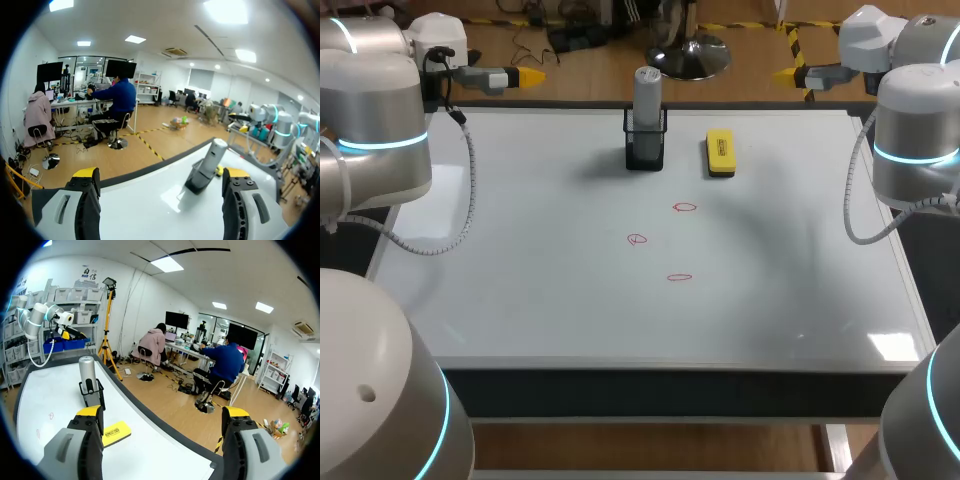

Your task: Pick up the inspection probe, press it on each red-marked spot on the whiteboard one by one, put down the probe, pick up the eraser, and wipe off all the red marks.

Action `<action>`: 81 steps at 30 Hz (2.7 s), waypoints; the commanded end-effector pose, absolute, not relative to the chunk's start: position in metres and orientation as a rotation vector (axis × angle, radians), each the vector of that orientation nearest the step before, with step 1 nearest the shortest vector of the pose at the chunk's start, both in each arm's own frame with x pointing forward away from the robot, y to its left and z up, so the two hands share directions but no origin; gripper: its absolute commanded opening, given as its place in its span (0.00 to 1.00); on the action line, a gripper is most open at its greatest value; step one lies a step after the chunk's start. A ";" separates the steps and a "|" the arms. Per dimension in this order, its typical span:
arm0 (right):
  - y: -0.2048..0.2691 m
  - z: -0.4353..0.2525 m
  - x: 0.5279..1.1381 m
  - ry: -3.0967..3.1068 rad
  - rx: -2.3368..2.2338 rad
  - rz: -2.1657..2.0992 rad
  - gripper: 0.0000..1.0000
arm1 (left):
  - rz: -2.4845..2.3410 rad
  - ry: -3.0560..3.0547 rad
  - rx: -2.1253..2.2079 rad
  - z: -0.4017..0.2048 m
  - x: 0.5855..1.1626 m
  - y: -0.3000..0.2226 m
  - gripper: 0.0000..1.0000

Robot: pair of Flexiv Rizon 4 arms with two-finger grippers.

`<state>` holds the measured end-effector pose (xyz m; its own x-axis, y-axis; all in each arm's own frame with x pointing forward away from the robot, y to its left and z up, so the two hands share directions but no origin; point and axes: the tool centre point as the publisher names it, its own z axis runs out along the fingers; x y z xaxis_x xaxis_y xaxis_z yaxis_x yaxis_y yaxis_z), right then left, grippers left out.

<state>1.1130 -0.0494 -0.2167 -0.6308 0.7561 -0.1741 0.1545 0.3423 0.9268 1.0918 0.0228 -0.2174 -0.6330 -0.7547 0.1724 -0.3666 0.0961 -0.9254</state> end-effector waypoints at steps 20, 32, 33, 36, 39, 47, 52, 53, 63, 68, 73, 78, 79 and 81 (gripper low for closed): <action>-0.050 -0.217 1.113 2.009 0.793 1.292 1.00 | -1.555 2.053 -1.080 -0.218 1.092 0.020 1.00; -0.050 -0.217 1.113 2.009 0.793 1.292 1.00 | -1.597 2.267 -0.729 -0.221 1.101 -0.027 1.00; -0.050 -0.217 1.113 2.009 0.793 1.292 1.00 | -1.615 2.295 -0.682 -0.221 1.102 -0.032 1.00; -0.050 -0.217 1.113 2.009 0.793 1.292 1.00 | -1.650 2.342 -0.578 -0.221 1.104 -0.042 1.00; -0.050 -0.217 1.113 2.009 0.793 1.292 1.00 | -1.682 2.387 -0.466 -0.220 1.106 -0.053 1.00; -0.050 -0.217 1.113 2.009 0.793 1.292 1.00 | -1.746 2.472 -0.217 -0.221 1.109 -0.087 1.00; -0.050 -0.217 1.113 2.009 0.793 1.292 1.00 | -1.798 2.495 -0.141 -0.225 1.109 -0.106 1.00; -0.050 -0.217 1.113 2.009 0.793 1.292 1.00 | -1.815 2.495 -0.134 -0.226 1.110 -0.111 1.00; -0.050 -0.217 1.113 2.009 0.793 1.292 1.00 | -1.896 2.508 -0.092 -0.241 1.105 -0.149 1.00; -0.050 -0.217 1.113 2.009 0.793 1.292 1.00 | -1.907 2.498 -0.103 -0.248 1.102 -0.165 1.00; -0.050 -0.217 1.113 2.009 0.793 1.292 1.00 | -1.918 2.487 -0.099 -0.254 1.096 -0.178 1.00; -0.050 -0.217 1.113 2.009 0.793 1.292 1.00 | -1.941 2.460 -0.112 -0.261 1.090 -0.189 1.00; -0.050 -0.217 1.113 2.009 0.793 1.292 1.00 | -1.940 2.457 -0.120 -0.262 1.089 -0.192 1.00; -0.050 -0.217 1.113 2.009 0.793 1.292 1.00 | -1.931 2.457 -0.128 -0.264 1.087 -0.198 1.00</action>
<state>1.1129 -0.0494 -0.2167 -0.6307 0.7562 -0.1742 0.1545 0.3424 0.9268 1.0924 -0.1891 -0.2602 -0.9975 -0.0529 0.0476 -0.0589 0.2380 -0.9695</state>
